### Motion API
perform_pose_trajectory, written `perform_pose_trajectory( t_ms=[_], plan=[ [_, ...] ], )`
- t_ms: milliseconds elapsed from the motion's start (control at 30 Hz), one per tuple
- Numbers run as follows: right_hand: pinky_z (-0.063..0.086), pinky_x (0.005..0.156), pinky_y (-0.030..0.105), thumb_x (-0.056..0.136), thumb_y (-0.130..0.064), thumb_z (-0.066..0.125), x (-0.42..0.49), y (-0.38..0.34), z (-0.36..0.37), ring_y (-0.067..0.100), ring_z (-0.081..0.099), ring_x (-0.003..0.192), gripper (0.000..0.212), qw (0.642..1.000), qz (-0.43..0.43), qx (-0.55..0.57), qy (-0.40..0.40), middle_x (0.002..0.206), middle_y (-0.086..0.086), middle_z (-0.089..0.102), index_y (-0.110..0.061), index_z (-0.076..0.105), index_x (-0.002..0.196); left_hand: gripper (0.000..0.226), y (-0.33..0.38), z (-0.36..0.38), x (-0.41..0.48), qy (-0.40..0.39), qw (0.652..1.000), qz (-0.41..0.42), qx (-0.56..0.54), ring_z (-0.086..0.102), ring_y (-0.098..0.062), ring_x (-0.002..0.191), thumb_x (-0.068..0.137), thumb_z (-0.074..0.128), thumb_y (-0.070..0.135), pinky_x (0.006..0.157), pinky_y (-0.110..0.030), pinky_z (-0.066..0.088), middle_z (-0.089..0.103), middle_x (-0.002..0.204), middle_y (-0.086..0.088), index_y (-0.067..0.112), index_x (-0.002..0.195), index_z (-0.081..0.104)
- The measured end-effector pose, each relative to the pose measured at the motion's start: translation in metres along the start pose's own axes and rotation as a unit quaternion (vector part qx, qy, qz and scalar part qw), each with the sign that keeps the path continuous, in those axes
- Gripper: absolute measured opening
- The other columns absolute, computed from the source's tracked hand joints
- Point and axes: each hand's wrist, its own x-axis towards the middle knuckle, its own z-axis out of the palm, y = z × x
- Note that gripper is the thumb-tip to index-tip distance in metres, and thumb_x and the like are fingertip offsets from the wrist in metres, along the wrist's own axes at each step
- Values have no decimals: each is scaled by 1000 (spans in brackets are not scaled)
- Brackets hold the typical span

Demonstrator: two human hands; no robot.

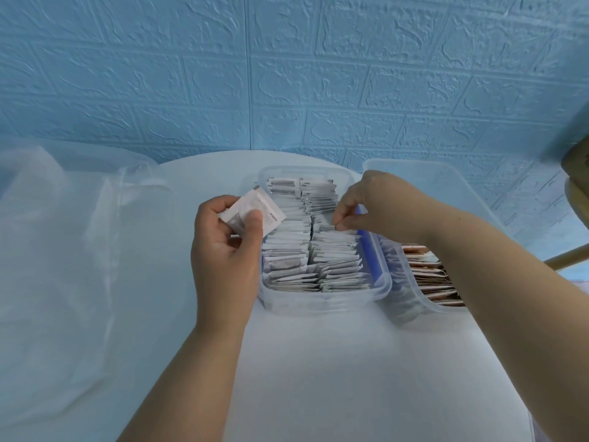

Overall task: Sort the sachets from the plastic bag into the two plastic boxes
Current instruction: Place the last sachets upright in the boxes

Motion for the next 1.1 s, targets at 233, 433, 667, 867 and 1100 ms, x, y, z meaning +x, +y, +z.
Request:
perform_pose_trajectory(
  t_ms=[233,433,667,867,1100],
  plan=[
    [38,74,10,85,-23,64,-2,-6,-2,-5,46,76,5,1000,-27,-6,-2,74,-21,55,-22,68,87,15,-1,-2,2,-33,999,-21,-16,57,4,61,81,69,21,57,-14,45,66,70,24,32,76,61],
    [48,69,19,81,-24,69,-9,-42,-3,8,56,70,19,945,-31,324,30,85,-12,63,-29,60,96,11,7,-2,2,-71,996,-38,-47,53,2,53,79,69,22,46,-10,41,67,64,16,33,77,69],
    [47,54,15,79,-6,70,-9,-42,3,5,52,46,16,940,-13,333,68,57,-1,58,-20,64,76,4,0,-4,3,-93,995,-16,-22,53,-9,65,75,71,37,55,-15,40,62,71,10,39,73,68],
    [40,59,8,78,-14,72,-22,-6,-7,2,51,55,18,968,46,206,135,63,-12,57,-30,64,79,20,-8,1,9,-63,988,-141,-15,53,8,79,89,58,23,67,-4,38,60,102,14,42,86,56],
    [36,60,3,80,-12,70,-26,-5,-1,-3,50,63,4,978,19,112,174,67,-14,60,-16,71,79,18,-11,2,10,-68,987,-145,-26,51,22,69,90,57,20,59,4,35,58,96,20,38,92,58]
  ],
)
